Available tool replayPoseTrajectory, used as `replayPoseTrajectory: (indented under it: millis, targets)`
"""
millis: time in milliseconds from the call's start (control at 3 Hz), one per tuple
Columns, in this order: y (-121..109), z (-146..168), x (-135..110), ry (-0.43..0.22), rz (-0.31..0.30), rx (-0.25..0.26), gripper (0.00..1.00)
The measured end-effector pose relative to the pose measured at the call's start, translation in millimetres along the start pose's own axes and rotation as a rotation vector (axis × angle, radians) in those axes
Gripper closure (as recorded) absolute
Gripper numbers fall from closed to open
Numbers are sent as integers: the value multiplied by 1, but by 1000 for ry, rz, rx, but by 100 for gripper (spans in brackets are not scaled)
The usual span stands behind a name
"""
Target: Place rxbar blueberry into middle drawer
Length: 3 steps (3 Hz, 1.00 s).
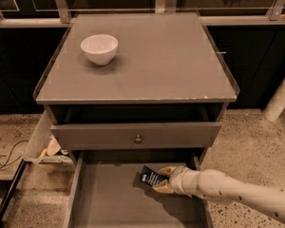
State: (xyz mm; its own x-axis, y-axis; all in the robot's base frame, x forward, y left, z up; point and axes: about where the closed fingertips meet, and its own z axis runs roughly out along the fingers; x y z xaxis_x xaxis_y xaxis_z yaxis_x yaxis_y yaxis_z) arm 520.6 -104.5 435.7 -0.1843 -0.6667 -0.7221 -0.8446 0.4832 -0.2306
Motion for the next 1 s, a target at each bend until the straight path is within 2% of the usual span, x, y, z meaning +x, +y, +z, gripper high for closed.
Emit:
replayPoseTrajectory:
  millis: [667, 1000]
  targets:
    - [21, 38, 6, -48, 9, -116, 100]
    - [36, 45, 9, -43, 6, -158, 100]
